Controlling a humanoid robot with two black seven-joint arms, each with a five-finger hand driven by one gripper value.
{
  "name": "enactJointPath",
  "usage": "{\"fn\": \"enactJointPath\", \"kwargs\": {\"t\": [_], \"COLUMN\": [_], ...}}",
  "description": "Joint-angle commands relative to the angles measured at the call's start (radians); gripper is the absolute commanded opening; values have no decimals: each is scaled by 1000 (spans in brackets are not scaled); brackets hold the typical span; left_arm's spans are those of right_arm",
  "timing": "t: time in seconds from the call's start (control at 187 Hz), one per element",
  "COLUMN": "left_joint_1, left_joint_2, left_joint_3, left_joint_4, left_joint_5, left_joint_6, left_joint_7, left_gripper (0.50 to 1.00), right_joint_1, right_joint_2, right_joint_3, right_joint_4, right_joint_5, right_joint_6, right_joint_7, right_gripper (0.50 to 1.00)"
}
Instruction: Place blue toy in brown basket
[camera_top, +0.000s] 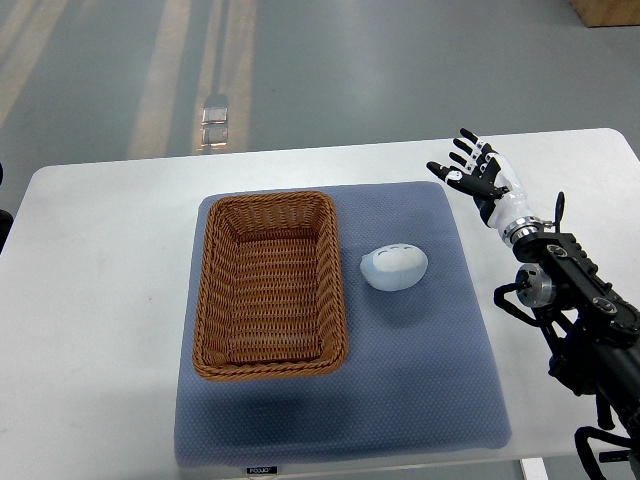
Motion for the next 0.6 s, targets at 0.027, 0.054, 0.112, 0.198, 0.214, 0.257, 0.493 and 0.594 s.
{"fn": "enactJointPath", "kwargs": {"t": [0.027, 0.054, 0.112, 0.198, 0.214, 0.257, 0.493, 0.594], "left_joint_1": [0, 0, 0, 0, 0, 0, 0, 0], "left_joint_2": [0, 0, 0, 0, 0, 0, 0, 0], "left_joint_3": [0, 0, -2, 0, 0, 0, -3, -3], "left_joint_4": [0, 0, 0, 0, 0, 0, 0, 2], "left_joint_5": [0, 0, 0, 0, 0, 0, 0, 0], "left_joint_6": [0, 0, 0, 0, 0, 0, 0, 0], "left_joint_7": [0, 0, 0, 0, 0, 0, 0, 0], "left_gripper": [1000, 1000, 1000, 1000, 1000, 1000, 1000, 1000], "right_joint_1": [3, 4, 4, 4, 4, 4, 6, 7], "right_joint_2": [-2, -2, -2, -2, -2, -2, -5, -25], "right_joint_3": [-2, -2, -3, -9, -11, -11, -12, -28], "right_joint_4": [1, 1, -1, 1, 1, 1, 1, 3], "right_joint_5": [-1, -1, 0, 0, 0, 0, -12, -56], "right_joint_6": [0, 0, 0, 0, 0, 0, 2, 8], "right_joint_7": [0, 0, 0, -1, -1, -1, 0, 3], "right_gripper": [913, 913, 913, 913, 913, 913, 913, 913]}}
